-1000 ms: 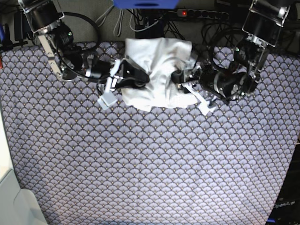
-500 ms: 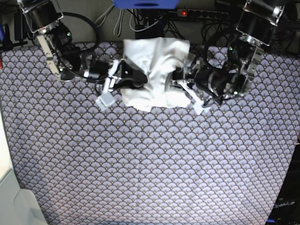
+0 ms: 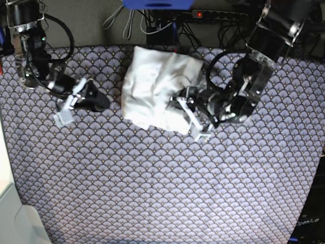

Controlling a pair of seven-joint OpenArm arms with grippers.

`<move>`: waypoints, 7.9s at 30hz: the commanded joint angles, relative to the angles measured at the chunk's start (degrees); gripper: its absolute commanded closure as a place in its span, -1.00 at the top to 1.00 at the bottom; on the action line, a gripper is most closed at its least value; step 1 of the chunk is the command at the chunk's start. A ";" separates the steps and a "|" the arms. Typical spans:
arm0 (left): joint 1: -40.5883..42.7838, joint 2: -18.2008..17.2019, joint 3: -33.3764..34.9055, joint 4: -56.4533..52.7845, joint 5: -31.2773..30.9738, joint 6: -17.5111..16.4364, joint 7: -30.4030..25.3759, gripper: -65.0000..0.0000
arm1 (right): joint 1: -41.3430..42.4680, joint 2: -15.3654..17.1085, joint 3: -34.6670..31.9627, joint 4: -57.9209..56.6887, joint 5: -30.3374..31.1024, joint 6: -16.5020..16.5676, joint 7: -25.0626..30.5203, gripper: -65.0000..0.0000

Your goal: Fold the T-shirt properly

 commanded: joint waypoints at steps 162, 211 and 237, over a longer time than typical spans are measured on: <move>19.34 17.47 -23.57 30.11 55.69 -0.06 -8.02 -0.98 | 10.96 -2.48 -1.43 3.06 -20.46 0.69 7.91 -0.50; -3.08 26.61 -10.83 -14.46 46.64 0.46 -29.29 -0.98 | -3.11 -5.20 -1.61 7.46 -20.54 0.69 8.18 -0.65; 23.82 8.24 -44.06 27.83 46.81 0.03 -12.15 -0.98 | -0.65 -8.98 -8.99 3.94 -20.63 0.69 8.62 -0.64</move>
